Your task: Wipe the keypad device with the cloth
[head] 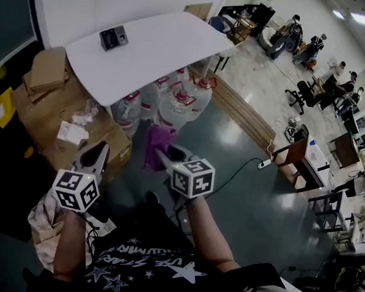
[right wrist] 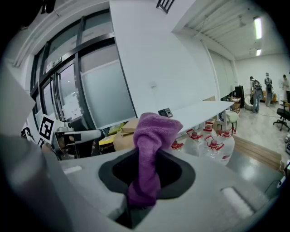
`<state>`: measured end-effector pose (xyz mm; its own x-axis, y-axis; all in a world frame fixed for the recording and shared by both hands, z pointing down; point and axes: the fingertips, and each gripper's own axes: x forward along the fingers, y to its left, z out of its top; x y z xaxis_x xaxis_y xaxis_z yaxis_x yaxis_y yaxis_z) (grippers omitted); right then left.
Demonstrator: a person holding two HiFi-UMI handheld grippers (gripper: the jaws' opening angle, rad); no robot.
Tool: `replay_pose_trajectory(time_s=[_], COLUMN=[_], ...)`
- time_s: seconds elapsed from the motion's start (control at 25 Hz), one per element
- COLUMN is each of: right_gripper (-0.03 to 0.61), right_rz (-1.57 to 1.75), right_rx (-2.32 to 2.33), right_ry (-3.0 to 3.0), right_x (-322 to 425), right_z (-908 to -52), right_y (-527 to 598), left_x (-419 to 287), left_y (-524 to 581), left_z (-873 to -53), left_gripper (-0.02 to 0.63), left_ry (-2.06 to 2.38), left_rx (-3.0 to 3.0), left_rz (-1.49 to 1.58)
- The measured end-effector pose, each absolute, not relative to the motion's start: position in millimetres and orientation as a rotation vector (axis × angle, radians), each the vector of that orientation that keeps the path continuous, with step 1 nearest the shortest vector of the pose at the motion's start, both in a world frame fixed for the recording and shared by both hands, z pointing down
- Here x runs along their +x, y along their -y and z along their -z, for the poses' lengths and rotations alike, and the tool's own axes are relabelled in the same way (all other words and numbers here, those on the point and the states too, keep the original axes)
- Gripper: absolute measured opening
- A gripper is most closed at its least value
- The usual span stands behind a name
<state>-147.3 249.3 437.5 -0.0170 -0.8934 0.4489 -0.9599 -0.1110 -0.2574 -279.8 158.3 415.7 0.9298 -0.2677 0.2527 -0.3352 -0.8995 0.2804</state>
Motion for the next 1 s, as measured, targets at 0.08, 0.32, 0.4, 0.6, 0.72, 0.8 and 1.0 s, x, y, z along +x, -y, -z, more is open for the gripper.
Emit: replay_pose_trajectory(time_s=[0.08,0.32,0.4,0.6,0.72,0.8,1.0], right_gripper=[0.098,0.098,0.1,0.1,0.1,0.1,0.1], right_rz=[-0.792,-0.802,-0.797,-0.795,-0.793,-0.805,-0.823], right_rx=[2.115,2.161,2.17,2.194,2.181,2.157,2.1], right_ry=[1.999,1.954,1.945,1.935,1.96,1.981,2.043], right_x=[-150,-153,-149,-135,-128,-121,-89], right_z=[-438,-439,-439,-438,-438,-444,-449], right_y=[-251,-260,-262,-261,-254,-248,-226], left_x=[-283,-292,-291,-286,-281,-275,-249], left_y=[-160,-162,-162,-159,-155,-151,-136], left_z=[-416,-421,-423,-422,-422,-424,-428], left_gripper=[0.031,0.031,0.031,0.031,0.031,0.031,0.031], left_ry=[0.444,0.428,0.425,0.437,0.461,0.485,0.562], left_rx=[2.764,2.735,2.734,2.733,2.734,2.731,2.712], left_rz=[-0.299,-0.302,-0.302,-0.292,-0.298,-0.303,-0.318])
